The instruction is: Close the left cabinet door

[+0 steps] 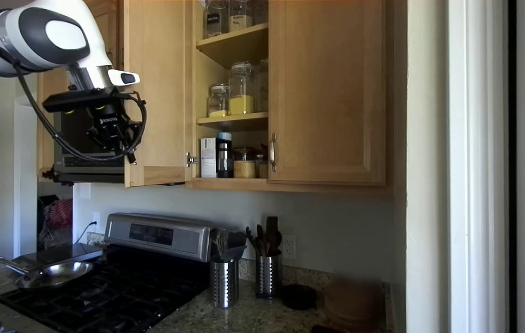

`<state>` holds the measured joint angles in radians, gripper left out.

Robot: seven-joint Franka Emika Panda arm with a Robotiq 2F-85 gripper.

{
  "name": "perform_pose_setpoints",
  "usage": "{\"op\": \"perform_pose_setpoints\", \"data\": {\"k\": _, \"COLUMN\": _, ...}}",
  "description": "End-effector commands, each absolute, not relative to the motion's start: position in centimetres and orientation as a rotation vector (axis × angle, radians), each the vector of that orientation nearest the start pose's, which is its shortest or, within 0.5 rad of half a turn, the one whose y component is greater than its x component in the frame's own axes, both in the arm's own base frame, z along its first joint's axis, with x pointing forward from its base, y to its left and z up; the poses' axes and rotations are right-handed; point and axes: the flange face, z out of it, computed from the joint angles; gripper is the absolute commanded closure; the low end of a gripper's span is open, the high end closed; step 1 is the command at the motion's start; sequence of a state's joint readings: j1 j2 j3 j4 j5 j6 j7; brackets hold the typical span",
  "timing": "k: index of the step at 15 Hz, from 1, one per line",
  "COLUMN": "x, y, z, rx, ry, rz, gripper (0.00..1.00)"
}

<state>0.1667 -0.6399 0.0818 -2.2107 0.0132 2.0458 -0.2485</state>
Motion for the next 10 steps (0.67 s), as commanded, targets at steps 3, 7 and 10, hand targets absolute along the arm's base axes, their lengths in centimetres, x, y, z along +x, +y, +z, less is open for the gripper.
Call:
{"op": "perform_pose_setpoints", "data": {"k": 3, "x": 42.3, "y": 7.9, "z": 65.2, "rx": -3.038, "ry": -0.641, "rz": -0.793, "gripper": 0.91}}
{"op": "perform_pose_setpoints", "data": {"k": 7, "x": 45.0, "y": 3.7, "z": 64.4, "rx": -3.082, "ry": -0.499, "rz": -0.773, "gripper": 0.91}}
{"op": "perform_pose_setpoints", "data": {"k": 10, "x": 47.0, "y": 0.7, "z": 64.7, "rx": -3.123, "ry": -0.422, "rz": -0.786, "gripper": 0.91}}
